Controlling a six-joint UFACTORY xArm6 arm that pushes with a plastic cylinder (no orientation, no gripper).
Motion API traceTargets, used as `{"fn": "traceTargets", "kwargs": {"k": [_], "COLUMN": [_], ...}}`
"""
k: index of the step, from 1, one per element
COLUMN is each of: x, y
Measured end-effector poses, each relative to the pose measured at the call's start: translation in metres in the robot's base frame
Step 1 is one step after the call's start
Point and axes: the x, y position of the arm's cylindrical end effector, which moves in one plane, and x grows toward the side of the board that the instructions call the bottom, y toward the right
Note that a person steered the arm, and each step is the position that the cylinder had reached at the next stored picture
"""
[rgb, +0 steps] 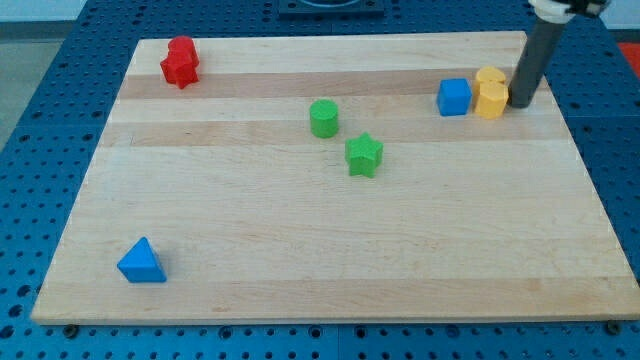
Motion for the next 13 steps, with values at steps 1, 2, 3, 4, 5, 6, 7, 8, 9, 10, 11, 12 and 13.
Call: {"fn": "traceTargets", "kwargs": {"k": [1,2,3,4,5,6,7,8,9,10,11,12,13], "x": [-0.025,-0.047,-0.046,-0.038,-0.032,-0.043,-0.058,-0.058,-0.057,-0.037,-0.009,0.021,0.052], "y": [0.000,0.000,0.000,0.000,-0.003,-0.005,-0.013,-0.037,-0.061,-0.061,-0.061,-0.061,-0.062]}}
